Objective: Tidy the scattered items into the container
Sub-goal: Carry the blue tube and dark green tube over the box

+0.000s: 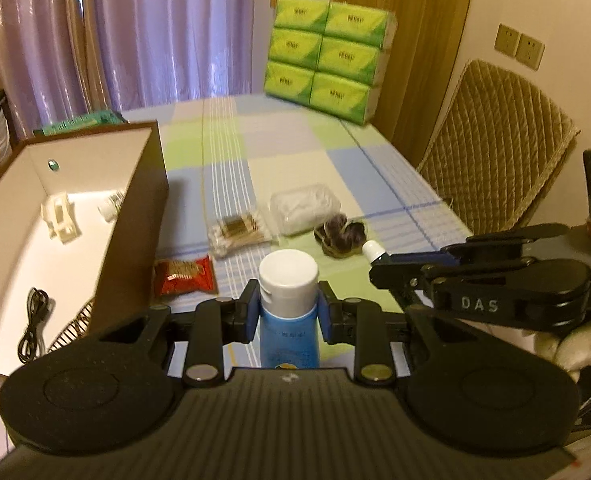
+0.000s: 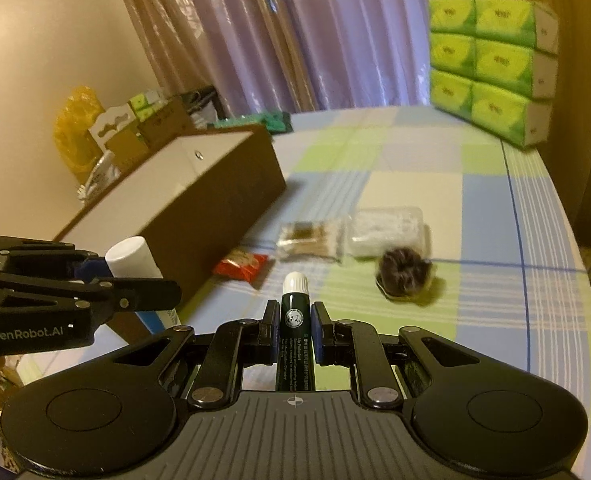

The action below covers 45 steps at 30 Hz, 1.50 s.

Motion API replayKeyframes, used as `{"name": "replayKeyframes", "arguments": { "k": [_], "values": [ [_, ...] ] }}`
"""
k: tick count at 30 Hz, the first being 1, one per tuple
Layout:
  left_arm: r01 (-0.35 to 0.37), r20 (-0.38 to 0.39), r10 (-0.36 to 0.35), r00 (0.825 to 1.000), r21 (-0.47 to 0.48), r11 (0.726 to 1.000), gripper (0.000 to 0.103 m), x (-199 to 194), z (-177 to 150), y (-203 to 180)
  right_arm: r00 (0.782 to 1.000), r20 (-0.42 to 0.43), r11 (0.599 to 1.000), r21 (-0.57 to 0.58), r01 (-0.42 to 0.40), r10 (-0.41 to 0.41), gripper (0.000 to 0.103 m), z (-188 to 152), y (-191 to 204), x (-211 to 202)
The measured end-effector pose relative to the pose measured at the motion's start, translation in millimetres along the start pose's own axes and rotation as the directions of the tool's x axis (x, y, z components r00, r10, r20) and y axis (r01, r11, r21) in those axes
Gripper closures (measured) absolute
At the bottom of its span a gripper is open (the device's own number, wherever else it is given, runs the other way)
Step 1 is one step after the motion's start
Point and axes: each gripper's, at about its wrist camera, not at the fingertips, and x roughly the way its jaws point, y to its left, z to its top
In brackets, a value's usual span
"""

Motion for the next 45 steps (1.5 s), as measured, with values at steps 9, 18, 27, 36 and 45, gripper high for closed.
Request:
{"name": "replayKeyframes", "arguments": {
  "k": [9,18,27,36,45],
  "values": [
    [-0.010,0.077,0.012,0.997,-0.026,1.000,0.079,-36,11,13,0.998,0.049,0.999,-0.001,-0.050,0.050,0.090,18,22,-15],
    [-0.035,0.148,0.044,0.988,-0.059,0.998,0.079,-74,16,43,0.989,0.092,0.993,0.003,-0.118,0.118,0.090,37,56,-15],
    [-0.080,0.176,0.097,0.979,-0.100,0.992,0.079,-103,13,84,0.977,0.108,0.983,-0.018,-0.184,0.184,0.090,51,104,-1],
    [-0.123,0.198,0.145,0.969,-0.121,0.985,0.079,-121,14,142,0.969,0.112,0.975,-0.037,-0.218,0.221,0.090,69,154,39],
    [-0.163,0.166,0.178,0.970,-0.099,0.982,0.079,-101,25,209,0.978,0.089,0.982,-0.019,-0.190,0.191,0.090,91,183,103]
  ]
}}
